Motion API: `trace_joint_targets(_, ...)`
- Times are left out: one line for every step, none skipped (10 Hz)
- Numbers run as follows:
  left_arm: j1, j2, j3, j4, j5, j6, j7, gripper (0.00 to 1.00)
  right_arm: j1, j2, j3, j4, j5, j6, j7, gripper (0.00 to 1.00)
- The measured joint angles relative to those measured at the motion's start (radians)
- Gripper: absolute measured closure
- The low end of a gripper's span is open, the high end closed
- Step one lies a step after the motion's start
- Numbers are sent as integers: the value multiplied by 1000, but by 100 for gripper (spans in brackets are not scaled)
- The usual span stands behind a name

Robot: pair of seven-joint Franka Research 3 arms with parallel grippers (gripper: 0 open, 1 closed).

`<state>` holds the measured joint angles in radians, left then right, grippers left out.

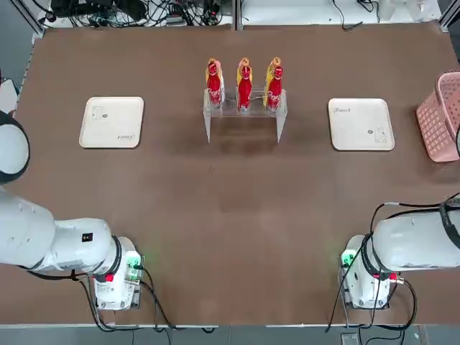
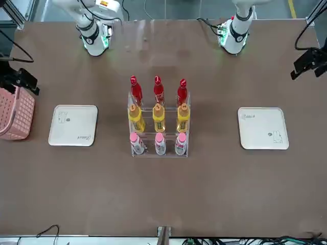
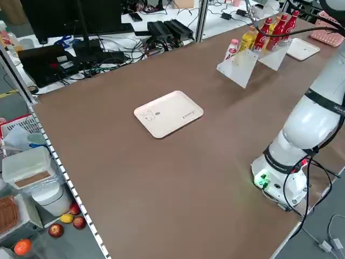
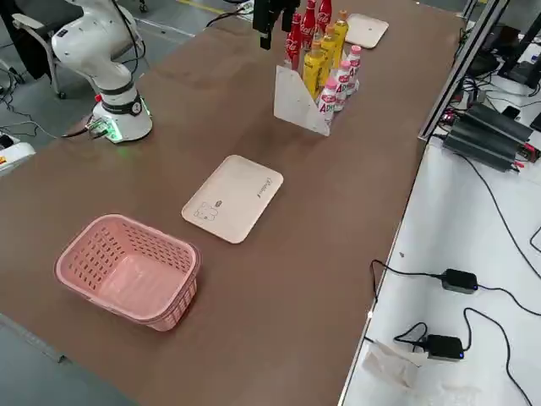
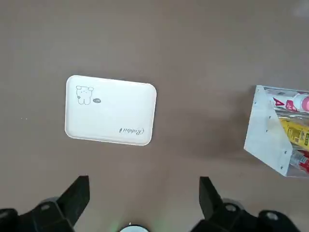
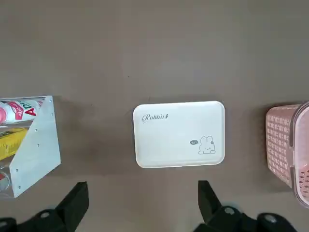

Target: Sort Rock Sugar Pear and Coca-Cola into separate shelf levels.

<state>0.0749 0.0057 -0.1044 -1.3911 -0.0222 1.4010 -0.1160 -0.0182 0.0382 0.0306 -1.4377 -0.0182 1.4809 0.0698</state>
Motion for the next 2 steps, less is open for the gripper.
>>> trace_joint_targets(0,0,-21,0,19,1,-2,0,0,0,0,0,0,0,0,0)
trace_joint_targets(-1,0,-37,0,25,2,-6,0,0,0,0,-1,0,0,0,0)
